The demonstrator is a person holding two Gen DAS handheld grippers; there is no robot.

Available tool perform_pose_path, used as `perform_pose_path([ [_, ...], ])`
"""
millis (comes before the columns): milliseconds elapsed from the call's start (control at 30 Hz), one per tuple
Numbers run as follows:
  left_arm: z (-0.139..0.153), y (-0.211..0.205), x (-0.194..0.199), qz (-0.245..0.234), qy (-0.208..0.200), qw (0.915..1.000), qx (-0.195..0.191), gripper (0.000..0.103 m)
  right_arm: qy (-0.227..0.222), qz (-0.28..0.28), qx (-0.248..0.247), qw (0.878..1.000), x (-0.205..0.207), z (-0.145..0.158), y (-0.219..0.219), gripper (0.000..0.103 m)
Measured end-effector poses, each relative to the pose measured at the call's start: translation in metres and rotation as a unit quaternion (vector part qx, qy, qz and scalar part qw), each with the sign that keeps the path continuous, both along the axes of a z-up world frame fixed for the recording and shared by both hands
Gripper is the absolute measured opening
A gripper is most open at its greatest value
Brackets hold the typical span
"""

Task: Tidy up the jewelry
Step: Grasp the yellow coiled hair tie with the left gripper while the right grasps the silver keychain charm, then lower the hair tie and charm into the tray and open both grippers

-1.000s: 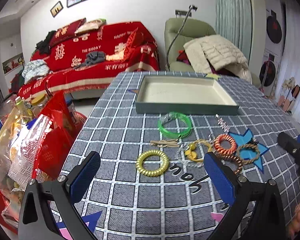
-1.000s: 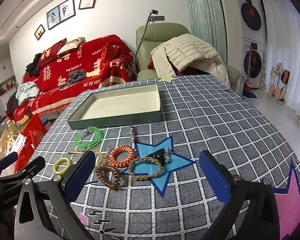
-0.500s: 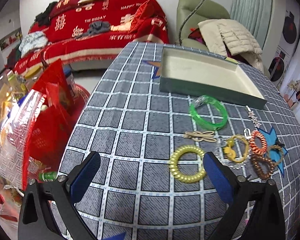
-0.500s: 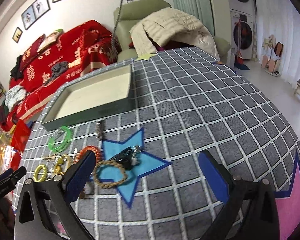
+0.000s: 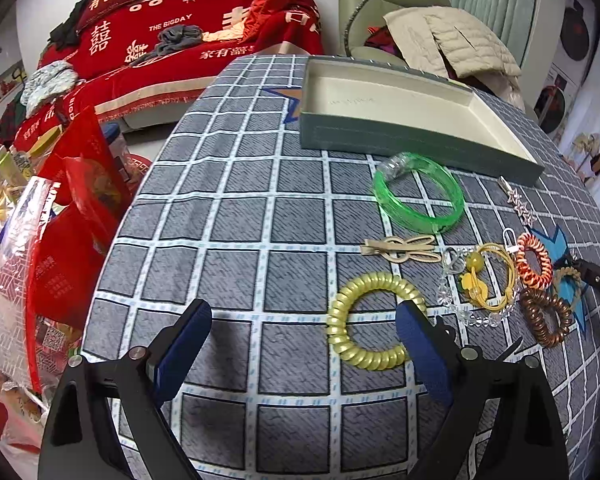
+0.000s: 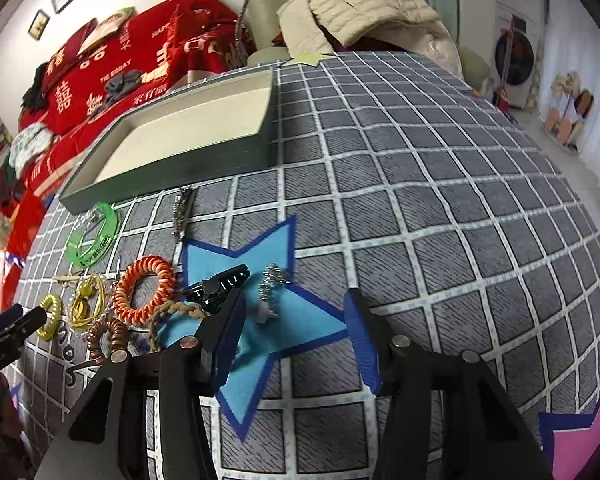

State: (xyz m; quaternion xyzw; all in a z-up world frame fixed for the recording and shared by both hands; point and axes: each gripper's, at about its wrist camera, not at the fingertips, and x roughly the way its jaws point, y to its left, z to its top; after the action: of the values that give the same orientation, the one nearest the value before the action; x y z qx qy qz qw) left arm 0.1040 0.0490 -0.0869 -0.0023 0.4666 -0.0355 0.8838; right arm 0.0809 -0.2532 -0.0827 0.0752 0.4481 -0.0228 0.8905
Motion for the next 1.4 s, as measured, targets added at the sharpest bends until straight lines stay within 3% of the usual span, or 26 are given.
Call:
perform_pose_path([
  [100, -0.002, -0.008, 0.0, -0.01, -0.003, 0.9999, 0.014, 0.102, 0.006, 0.013, -0.036, 0.999, 0.002, -0.002, 0.013, 0.053],
  [167, 0.0, -0.012, -0.002, -0.019, -0.004, 0.9997, 0.015, 0.096, 0.008, 0.02, -0.06, 0.998, 0.003, -0.002, 0.02, 0.049],
  [267, 0.003, -0.018, -0.004, -0.032, -0.009, 0.9993, 0.017, 0.085, 0.009, 0.026, -0.058, 0.998, 0.002, -0.001, 0.022, 0.029],
  [300, 0.003, -0.02, -0.005, -0.038, -0.011, 0.9991, 0.014, 0.082, 0.01, 0.027, -0.057, 0.998, 0.002, 0.0, 0.023, 0.013],
  [333, 0.004, -0.023, -0.007, -0.046, -0.013, 0.9987, 0.015, 0.072, 0.011, 0.027, -0.059, 0.998, 0.001, 0.0, 0.023, 0.012],
  [367, 0.004, -0.026, -0.008, -0.054, -0.016, 0.9983, 0.015, 0.051, 0.012, 0.027, -0.058, 0.998, 0.001, 0.001, 0.023, 0.012],
  [433, 0.006, -0.032, -0.01, -0.075, -0.019, 0.9969, 0.012, 0.032, 0.012, 0.028, -0.051, 0.998, -0.001, 0.002, 0.021, 0.012],
  [533, 0.006, -0.033, -0.009, -0.085, -0.015, 0.9963, 0.005, 0.031, 0.005, 0.025, -0.023, 0.999, -0.006, 0.009, 0.015, 0.012],
  [700, 0.016, -0.027, -0.008, -0.086, -0.009, 0.9955, -0.04, 0.031, -0.012, 0.023, 0.038, 0.999, -0.005, 0.028, 0.0, 0.012],
  [1000, 0.067, -0.028, 0.016, -0.091, -0.049, 0.9919, -0.075, 0.031, -0.044, 0.053, 0.095, 0.993, 0.028, 0.074, 0.004, 0.012],
  [1267, 0.109, -0.045, 0.087, -0.081, -0.084, 0.9914, -0.058, 0.031, -0.057, 0.086, 0.097, 0.99, 0.092, 0.105, 0.018, 0.012],
  [1400, 0.114, -0.058, 0.128, -0.075, -0.094, 0.992, -0.038, 0.031, -0.052, 0.094, 0.102, 0.989, 0.131, 0.109, 0.024, 0.012],
])
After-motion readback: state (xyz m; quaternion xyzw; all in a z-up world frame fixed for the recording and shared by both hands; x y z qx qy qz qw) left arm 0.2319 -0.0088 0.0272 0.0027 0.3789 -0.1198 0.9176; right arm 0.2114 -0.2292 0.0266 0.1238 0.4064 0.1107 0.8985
